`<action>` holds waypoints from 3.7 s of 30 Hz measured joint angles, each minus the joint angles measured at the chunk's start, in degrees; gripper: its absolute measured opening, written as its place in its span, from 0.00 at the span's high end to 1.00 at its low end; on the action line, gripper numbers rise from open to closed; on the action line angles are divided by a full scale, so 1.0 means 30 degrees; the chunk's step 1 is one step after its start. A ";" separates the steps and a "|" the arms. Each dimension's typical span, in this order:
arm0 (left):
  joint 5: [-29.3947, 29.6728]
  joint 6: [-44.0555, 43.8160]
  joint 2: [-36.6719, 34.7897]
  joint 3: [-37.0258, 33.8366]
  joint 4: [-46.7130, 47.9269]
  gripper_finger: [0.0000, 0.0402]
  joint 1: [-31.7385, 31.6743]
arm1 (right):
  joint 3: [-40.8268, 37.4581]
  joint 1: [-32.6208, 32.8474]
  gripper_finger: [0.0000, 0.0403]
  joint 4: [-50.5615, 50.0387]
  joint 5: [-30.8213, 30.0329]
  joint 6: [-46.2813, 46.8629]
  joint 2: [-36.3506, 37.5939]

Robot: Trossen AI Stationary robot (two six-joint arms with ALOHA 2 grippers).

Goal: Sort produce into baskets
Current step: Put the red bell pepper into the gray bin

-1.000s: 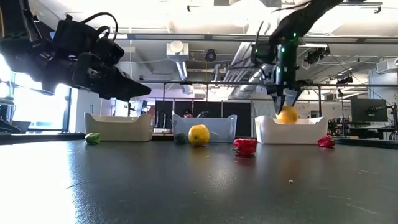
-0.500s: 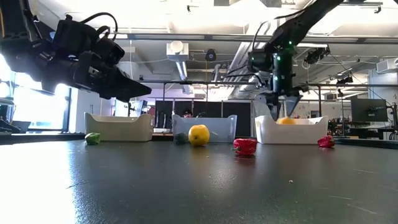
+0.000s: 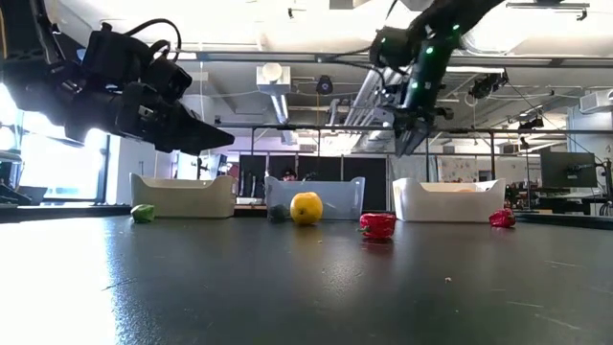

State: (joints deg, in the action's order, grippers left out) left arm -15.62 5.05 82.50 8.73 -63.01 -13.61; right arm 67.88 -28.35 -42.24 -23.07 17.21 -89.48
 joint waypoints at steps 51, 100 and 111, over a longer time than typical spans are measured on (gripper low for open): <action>0.0251 0.0247 -0.0007 0.0291 0.0057 1.00 -0.0650 | -1.1453 0.3414 0.70 0.1151 0.1843 1.1766 0.3806; 0.0415 0.1468 -0.5285 0.2248 0.6126 0.75 -0.2742 | 0.0255 0.6384 0.93 1.3437 0.6670 -0.9711 -0.4456; 0.2528 0.1203 -0.3016 0.3833 0.7250 0.65 -0.0720 | 0.0487 0.6846 0.93 1.3928 0.6696 -1.0588 -0.4565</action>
State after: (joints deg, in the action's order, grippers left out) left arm -8.03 8.66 73.45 20.23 -41.26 -15.77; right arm 69.34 -7.81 -0.46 -2.98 -14.56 -103.18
